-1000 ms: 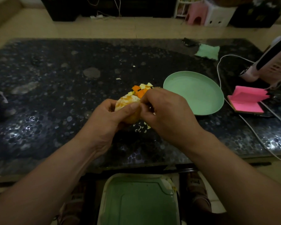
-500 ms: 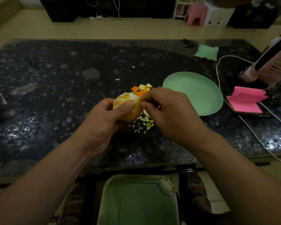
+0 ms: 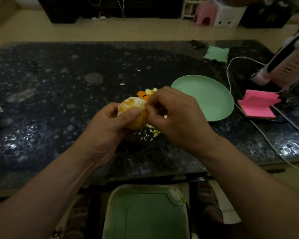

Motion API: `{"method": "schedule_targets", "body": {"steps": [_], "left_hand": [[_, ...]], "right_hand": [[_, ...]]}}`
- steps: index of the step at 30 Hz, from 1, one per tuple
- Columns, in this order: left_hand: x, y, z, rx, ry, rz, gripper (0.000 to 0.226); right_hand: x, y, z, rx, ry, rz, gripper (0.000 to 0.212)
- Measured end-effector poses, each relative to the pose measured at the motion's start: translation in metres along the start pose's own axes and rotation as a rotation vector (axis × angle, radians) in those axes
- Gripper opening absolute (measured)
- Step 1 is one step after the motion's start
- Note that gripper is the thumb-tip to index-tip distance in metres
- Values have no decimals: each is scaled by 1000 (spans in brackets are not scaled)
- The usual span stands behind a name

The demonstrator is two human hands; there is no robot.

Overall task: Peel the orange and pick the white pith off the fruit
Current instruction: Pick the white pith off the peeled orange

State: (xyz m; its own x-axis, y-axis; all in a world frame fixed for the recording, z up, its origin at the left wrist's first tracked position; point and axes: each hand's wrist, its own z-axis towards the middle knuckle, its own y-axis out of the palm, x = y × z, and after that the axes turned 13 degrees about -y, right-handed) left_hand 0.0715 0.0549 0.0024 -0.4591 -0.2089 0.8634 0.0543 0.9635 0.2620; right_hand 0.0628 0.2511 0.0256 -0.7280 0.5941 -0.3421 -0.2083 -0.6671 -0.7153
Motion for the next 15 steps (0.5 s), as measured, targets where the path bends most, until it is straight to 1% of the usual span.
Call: {"method": "schedule_targets", "body": {"steps": [1,3,5,7,10,15], "left_hand": [[1,-1,0,-14,-5,-20,55],[2,-3,1,-32,-18,-50,56],[3,-3,2,-39,-22,-78,54],[3,-4,3,-47,-12,-93,49],[3,-6,3,-57,0,-90,43],[3,-6,1,-22,-2,-34,51]], "right_hand": [[0,-1,-1,11,34,51,1],[0,-3,-2,26,110,130,7],[0,-5,-3,17,167,156,15],[0,-6,-3,6,188,158,19],[-2,-8,-4,-22,165,135,13],[-3,-8,-4,-53,66,2,9]]}}
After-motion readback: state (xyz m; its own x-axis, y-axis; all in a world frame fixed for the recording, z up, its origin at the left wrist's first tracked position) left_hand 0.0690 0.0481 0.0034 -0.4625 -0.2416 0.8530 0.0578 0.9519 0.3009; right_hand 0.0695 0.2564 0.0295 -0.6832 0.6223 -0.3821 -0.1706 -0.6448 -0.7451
